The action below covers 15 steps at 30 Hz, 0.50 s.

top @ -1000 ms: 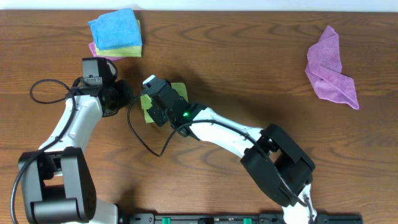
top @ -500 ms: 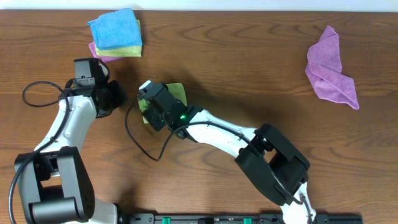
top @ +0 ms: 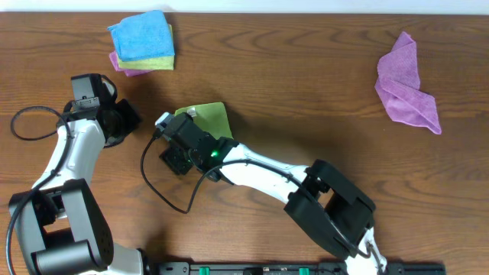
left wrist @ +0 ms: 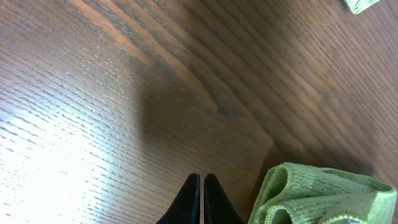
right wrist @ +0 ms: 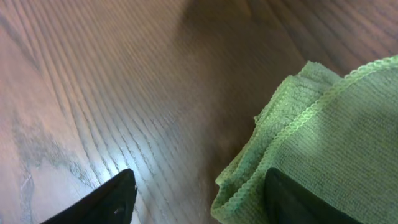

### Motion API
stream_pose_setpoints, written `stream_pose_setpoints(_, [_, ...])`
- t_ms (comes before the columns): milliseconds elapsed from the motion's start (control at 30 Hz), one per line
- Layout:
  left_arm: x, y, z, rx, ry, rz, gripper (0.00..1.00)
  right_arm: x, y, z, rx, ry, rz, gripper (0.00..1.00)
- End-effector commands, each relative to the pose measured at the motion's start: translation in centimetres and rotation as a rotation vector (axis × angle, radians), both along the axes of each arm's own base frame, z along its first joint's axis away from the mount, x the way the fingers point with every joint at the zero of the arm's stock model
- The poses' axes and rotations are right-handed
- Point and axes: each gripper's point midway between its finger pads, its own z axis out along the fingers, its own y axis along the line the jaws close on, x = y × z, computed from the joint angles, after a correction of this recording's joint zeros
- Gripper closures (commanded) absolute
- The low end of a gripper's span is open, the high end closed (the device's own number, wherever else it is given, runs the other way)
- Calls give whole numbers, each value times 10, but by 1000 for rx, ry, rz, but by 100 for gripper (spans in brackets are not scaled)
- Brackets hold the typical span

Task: Fold the cloth
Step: 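Press the folded green bundle down with both grippers left of center, then release the bundle and retract the right gripper to its rest pose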

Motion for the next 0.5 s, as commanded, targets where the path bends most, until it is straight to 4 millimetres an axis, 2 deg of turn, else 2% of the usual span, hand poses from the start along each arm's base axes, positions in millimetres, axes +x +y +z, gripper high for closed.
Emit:
stream_pose_setpoints(0, [4,4,11,12,-27,-4,94,15,-2,24,4,-65,-68,24])
stream_pose_setpoints(67, [5,0,13,-10,-36,-16,94,23,-12,34,-2,-78,-98,18])
stream_pose_setpoints(167, [6,-1,17,-15,-51,-19,90,34,-26,47,-1,-79,-129,1])
stream_pose_setpoints(300, [7,-1,29,-6,-84,-20,74,50,-46,74,22,-96,-176,1])
stream_pose_setpoints(467, [5,-2,42,-4,-109,-22,61,58,-70,109,47,-115,-219,1])
